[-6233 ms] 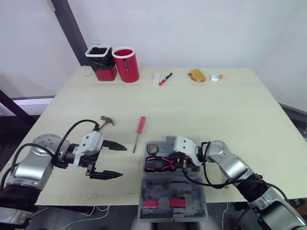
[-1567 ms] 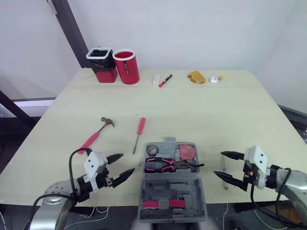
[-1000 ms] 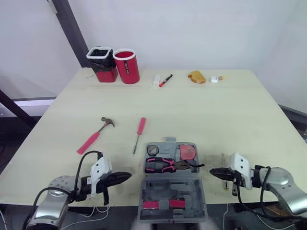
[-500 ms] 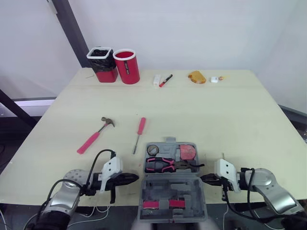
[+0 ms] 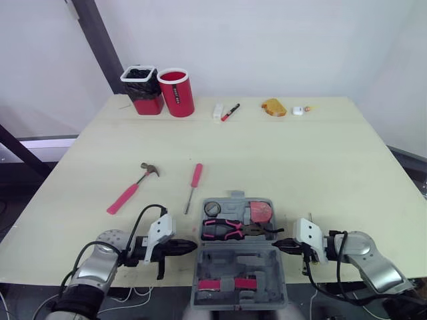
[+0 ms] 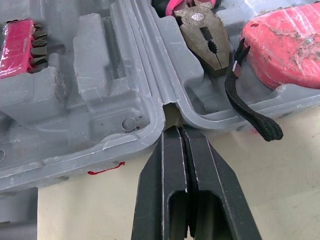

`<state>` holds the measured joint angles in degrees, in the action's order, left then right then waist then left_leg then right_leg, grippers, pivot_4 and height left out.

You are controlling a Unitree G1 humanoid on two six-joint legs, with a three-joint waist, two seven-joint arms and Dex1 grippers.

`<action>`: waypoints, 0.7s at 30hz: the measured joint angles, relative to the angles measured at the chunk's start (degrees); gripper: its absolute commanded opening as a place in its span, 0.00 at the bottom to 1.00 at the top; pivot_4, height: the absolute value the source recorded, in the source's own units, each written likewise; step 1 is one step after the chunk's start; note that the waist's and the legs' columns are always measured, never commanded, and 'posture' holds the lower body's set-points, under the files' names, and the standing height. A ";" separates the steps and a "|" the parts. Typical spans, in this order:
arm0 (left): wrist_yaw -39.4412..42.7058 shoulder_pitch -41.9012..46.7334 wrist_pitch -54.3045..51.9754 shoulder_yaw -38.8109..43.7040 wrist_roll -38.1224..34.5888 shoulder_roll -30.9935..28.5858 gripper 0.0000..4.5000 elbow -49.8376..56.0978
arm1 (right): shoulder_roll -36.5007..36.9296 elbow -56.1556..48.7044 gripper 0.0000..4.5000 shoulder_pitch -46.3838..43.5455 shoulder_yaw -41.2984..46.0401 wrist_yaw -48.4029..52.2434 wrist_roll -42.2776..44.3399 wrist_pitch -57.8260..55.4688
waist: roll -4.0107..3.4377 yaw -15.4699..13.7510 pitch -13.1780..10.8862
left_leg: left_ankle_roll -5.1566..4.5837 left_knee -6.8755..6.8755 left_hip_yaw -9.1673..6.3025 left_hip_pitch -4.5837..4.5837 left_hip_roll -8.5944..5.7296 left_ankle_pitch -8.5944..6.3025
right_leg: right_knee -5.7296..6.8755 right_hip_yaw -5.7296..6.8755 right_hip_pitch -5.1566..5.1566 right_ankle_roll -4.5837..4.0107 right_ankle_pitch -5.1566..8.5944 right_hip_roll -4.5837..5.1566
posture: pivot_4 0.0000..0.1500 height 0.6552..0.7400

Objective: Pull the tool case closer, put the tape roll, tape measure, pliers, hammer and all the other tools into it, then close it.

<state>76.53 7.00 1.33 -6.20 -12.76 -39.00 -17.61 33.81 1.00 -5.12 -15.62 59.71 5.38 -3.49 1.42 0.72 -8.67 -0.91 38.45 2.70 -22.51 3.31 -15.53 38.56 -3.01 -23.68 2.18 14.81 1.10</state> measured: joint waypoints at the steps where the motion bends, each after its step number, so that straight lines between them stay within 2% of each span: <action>1: 0.37 0.04 -0.31 -0.24 -0.06 0.00 0.02 0.13 | -0.07 0.09 0.00 -0.04 -0.05 0.00 -0.08 0.00 | 0.00 0.01 0.00 | 0.00 0.00 0.00 0.00 0.00 0.00 | 0.00 0.00 0.00 0.00 0.00 0.00 | 1.00 1.00; 21: 1.53 3.19 -0.86 -2.28 1.26 1.02 0.02 -1.20 | -1.40 0.31 0.00 -0.37 -0.13 -0.09 -1.00 -0.17 | 0.00 0.04 0.00 | 0.00 0.02 -0.02 0.02 0.00 0.00 | 0.07 0.00 0.00 0.00 0.00 -0.02 | 1.00 1.00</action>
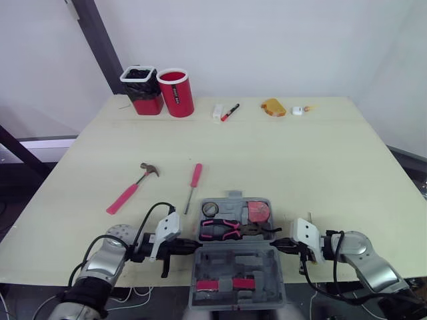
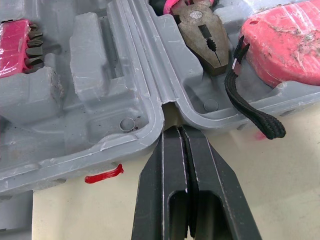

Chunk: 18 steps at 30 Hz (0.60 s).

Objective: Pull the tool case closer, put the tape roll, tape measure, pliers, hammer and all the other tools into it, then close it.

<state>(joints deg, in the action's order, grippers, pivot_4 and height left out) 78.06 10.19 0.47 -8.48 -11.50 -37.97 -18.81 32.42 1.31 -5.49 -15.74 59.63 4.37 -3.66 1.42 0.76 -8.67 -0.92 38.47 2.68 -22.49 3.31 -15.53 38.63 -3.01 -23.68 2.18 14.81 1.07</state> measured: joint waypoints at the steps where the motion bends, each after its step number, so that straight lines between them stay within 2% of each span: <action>1: -0.04 0.05 0.00 0.01 0.07 0.04 0.02 0.00 | -0.02 0.03 0.00 0.00 0.03 0.00 -0.01 -0.01 | 0.00 0.00 0.00 | 0.00 0.00 0.00 0.00 0.00 0.00 | 0.01 0.00 0.00 0.00 0.00 0.00 | 1.00 1.00; 18: -3.62 5.37 -1.99 0.80 0.36 3.21 0.02 -4.82 | -1.45 6.06 0.00 -5.12 0.37 -1.16 -0.75 0.15 | 0.00 -0.07 0.00 | 0.00 0.19 -0.02 -0.04 -0.01 0.00 | 0.17 0.01 0.00 0.00 0.00 0.00 | 1.00 1.00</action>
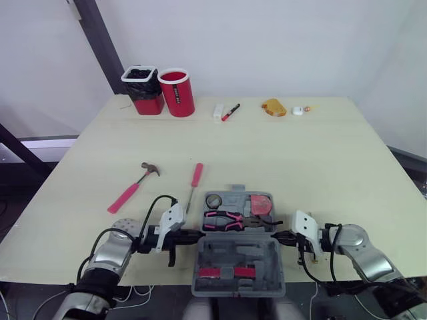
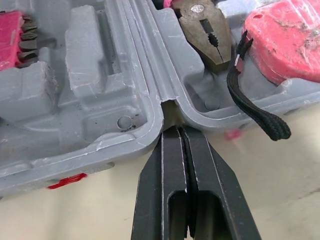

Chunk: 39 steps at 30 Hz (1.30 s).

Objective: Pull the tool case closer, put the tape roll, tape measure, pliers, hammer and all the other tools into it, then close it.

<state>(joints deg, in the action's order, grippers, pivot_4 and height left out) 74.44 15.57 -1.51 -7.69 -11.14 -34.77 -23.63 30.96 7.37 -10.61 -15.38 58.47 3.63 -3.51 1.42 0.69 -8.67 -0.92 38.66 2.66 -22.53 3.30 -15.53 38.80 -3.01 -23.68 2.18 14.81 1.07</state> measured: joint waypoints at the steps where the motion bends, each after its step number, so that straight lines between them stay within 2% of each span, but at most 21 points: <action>1: -0.62 0.52 -0.27 0.35 0.05 0.37 0.02 -0.40 | -0.23 0.41 0.00 -0.36 0.08 -0.25 -0.09 0.01 | 0.00 0.01 0.00 | 0.00 0.01 0.00 0.00 0.00 0.00 | 0.00 0.00 0.00 0.00 0.00 0.00 | 1.00 1.00; 13: -1.98 3.53 -0.40 0.58 0.99 0.74 0.02 -3.49 | -2.74 4.57 0.00 -3.80 0.45 -3.42 -1.57 1.42 | 0.00 0.09 0.00 | 0.00 0.00 -0.01 -0.12 0.00 0.00 | 0.02 0.00 -0.12 0.00 0.00 -0.01 | 1.00 1.00; 39: -2.13 5.56 0.77 0.91 1.96 0.83 0.02 -6.29 | -4.47 6.25 0.00 -4.30 0.88 -5.06 -2.17 2.69 | 0.00 0.12 0.00 | 0.00 0.00 -0.01 -0.13 0.00 0.00 | 0.03 0.00 -0.13 0.00 0.00 -0.02 | 1.00 1.00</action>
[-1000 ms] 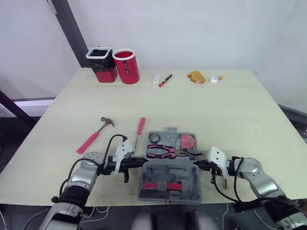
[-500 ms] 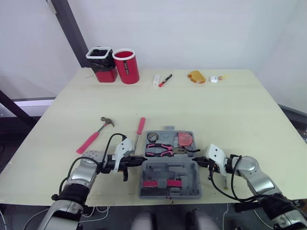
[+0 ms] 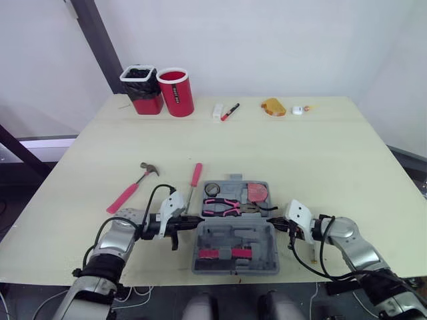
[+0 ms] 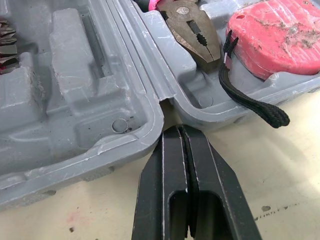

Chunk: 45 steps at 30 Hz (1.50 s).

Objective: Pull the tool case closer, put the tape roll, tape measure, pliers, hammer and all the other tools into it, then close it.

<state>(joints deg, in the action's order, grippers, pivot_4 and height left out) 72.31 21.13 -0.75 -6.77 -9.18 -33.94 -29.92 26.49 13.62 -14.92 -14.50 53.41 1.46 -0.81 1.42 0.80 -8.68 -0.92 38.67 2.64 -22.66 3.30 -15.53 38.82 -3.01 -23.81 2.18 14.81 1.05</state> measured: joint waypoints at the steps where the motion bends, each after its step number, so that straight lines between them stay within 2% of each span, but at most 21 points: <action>1: 0.00 0.01 0.01 0.00 0.00 0.01 0.02 -0.02 | 0.00 0.10 0.00 -0.07 0.00 0.00 0.00 0.09 | 0.00 0.00 0.00 | 0.00 0.00 0.00 0.00 0.00 0.00 | 0.00 0.00 0.00 0.00 0.00 0.00 | 1.00 1.00; 25: -1.12 2.40 1.59 0.10 1.02 1.60 0.02 -3.10 | -0.91 1.55 0.00 -0.54 1.10 -1.05 -0.56 1.09 | 0.00 -0.03 0.00 | 0.00 0.00 0.00 -0.01 0.00 0.00 | 0.00 0.00 0.00 0.00 0.00 0.00 | 1.00 1.00; 45: -0.71 1.68 1.77 1.72 1.02 -0.76 0.02 -3.24 | -4.10 3.36 0.00 -2.21 0.35 -1.04 -1.47 1.44 | -0.02 0.04 -0.01 | 0.00 0.00 -0.03 -0.05 0.00 0.00 | 0.01 0.02 -0.02 0.00 0.00 0.00 | 1.00 1.00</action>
<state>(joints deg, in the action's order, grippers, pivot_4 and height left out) 71.61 22.81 1.03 -5.05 -8.16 -34.69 -33.16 22.39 16.98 -17.13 -14.14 52.37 -0.02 0.62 1.40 0.85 -8.69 -0.92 38.66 2.62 -22.71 3.30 -15.53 38.83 -2.99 -23.83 2.18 14.81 1.05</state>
